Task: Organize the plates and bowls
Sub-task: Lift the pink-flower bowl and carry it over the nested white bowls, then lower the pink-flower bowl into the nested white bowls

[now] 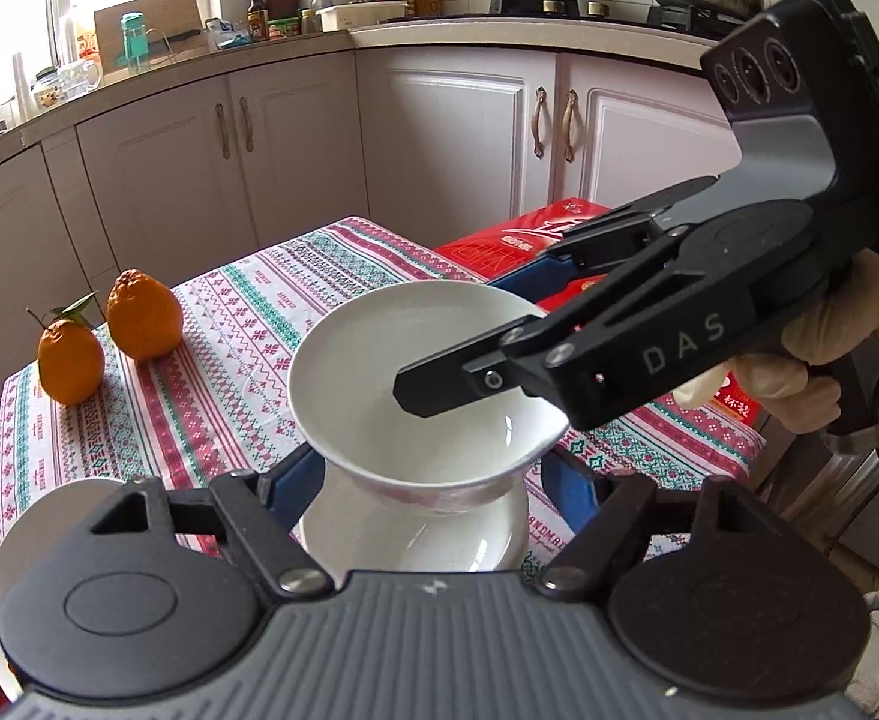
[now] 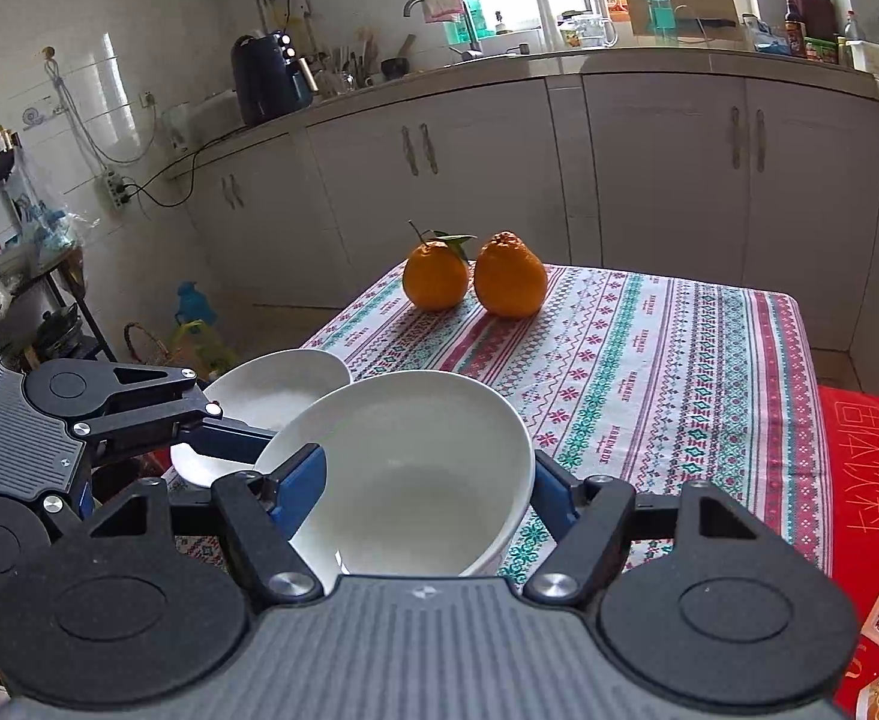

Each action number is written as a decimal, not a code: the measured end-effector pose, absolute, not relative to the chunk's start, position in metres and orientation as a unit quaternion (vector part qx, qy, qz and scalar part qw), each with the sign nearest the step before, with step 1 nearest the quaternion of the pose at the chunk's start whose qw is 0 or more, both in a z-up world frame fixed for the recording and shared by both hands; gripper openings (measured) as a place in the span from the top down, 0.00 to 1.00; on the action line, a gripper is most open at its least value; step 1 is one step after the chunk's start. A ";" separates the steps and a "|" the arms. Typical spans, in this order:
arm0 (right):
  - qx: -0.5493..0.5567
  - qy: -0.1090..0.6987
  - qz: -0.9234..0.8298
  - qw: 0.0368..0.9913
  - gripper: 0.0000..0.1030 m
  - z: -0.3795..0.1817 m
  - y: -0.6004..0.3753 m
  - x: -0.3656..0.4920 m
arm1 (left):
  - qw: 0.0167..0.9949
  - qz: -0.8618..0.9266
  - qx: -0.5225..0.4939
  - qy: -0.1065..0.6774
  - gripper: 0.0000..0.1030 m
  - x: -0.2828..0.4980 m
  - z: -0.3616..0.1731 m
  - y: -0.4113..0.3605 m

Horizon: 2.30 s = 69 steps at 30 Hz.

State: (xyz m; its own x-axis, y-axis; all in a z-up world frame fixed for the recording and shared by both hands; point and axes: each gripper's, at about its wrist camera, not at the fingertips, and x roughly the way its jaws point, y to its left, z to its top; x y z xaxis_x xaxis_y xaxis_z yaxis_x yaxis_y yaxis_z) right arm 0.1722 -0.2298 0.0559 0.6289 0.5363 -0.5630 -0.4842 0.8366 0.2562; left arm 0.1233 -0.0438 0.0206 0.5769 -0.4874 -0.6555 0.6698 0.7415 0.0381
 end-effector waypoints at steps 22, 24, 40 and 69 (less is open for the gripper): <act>0.032 0.355 0.288 0.889 0.25 0.034 -0.212 0.174 | 0.872 -0.323 0.109 0.351 0.24 0.119 -0.004 -0.029; 0.030 0.357 0.290 0.888 0.25 0.032 -0.210 0.175 | 0.871 -0.322 0.107 0.354 0.24 0.119 -0.006 -0.028; 0.016 0.371 0.288 0.883 0.25 0.023 -0.199 0.180 | 0.868 -0.322 0.089 0.367 0.23 0.124 -0.016 -0.020; -0.013 0.346 0.300 0.889 0.03 0.027 -0.198 0.159 | 0.868 -0.335 0.085 0.357 0.10 0.115 -0.016 -0.009</act>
State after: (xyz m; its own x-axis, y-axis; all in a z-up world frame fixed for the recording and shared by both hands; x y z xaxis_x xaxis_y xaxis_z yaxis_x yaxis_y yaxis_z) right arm 0.1586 -0.1980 0.0270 0.5802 0.5238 -0.6237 -0.5425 0.8197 0.1838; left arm 0.1147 -0.0093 -0.0162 0.5200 -0.5215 -0.6765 0.6427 0.7606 -0.0923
